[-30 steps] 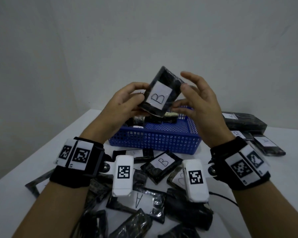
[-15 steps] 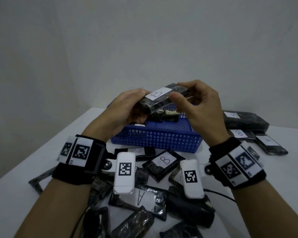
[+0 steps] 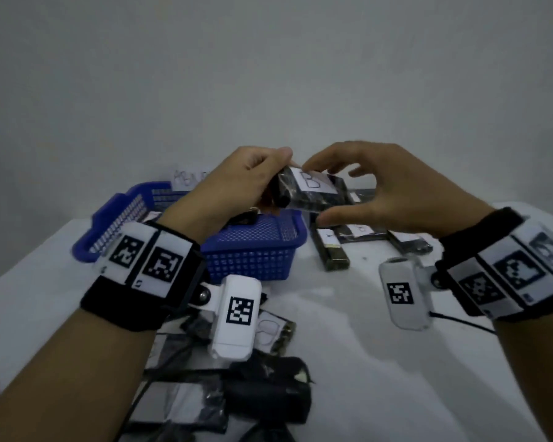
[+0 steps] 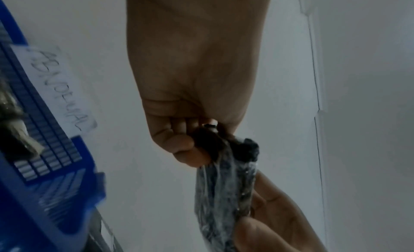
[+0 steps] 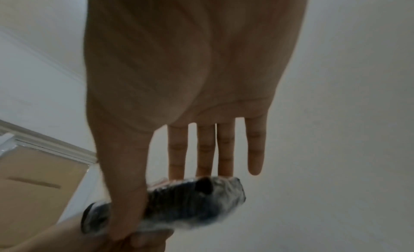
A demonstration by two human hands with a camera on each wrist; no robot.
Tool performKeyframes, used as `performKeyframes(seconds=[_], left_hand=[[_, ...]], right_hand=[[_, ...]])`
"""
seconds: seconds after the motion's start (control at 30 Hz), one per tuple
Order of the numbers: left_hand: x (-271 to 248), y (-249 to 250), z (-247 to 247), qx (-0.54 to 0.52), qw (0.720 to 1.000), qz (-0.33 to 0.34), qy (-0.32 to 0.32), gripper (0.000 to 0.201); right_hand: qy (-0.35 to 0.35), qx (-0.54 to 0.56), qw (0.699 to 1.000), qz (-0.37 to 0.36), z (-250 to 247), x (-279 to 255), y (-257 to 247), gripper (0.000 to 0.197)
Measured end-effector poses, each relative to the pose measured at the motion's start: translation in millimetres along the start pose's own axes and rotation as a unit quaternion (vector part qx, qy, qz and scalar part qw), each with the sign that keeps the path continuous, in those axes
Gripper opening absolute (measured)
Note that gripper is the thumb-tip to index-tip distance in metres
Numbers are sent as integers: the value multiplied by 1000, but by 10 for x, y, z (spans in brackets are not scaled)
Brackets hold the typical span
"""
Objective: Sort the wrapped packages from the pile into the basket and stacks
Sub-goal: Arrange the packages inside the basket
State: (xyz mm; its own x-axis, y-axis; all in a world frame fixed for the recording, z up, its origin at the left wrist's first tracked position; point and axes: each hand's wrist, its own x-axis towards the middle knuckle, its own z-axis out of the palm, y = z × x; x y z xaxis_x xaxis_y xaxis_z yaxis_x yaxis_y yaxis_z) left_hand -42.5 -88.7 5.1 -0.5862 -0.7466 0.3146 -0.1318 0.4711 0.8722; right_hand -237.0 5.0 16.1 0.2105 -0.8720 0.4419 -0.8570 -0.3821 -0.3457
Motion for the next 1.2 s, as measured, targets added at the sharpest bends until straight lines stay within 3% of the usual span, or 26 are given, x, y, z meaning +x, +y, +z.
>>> performKeyframes(seconds=[0.17,0.3,0.47,0.63,0.77,0.87,1.03,1.2], left_hand=[[512,54,630,13,994,-97,-44,41],[843,-120,976,140,979,-114,-99,36],[969,-335,1179,332,904,-153,-221,33],[946,-388,1276,441,840,-143,-283,36],[953,-407,1288,460,827,-124,-299,36],[969,-431,1296,464,823,-124,-303,37],[971,-492,1278,466,820,-118,-312,37],[917,-526,1320,444,840,-121,-289,46]], right_hand=[[3,-41,994,103,-226,-264,600,47],[-57,-63,982,168,-70,-316,1133,51],[-181,-126,948,231,218,-171,1560,54],[-243,-140,936,212,468,-38,1682,58],[-233,-151,939,205,565,-36,1712,61],[-240,-159,933,217,525,-108,1724,74],[-124,-140,914,359,266,-289,1813,77],[-141,-100,895,411,285,-454,1867,63]])
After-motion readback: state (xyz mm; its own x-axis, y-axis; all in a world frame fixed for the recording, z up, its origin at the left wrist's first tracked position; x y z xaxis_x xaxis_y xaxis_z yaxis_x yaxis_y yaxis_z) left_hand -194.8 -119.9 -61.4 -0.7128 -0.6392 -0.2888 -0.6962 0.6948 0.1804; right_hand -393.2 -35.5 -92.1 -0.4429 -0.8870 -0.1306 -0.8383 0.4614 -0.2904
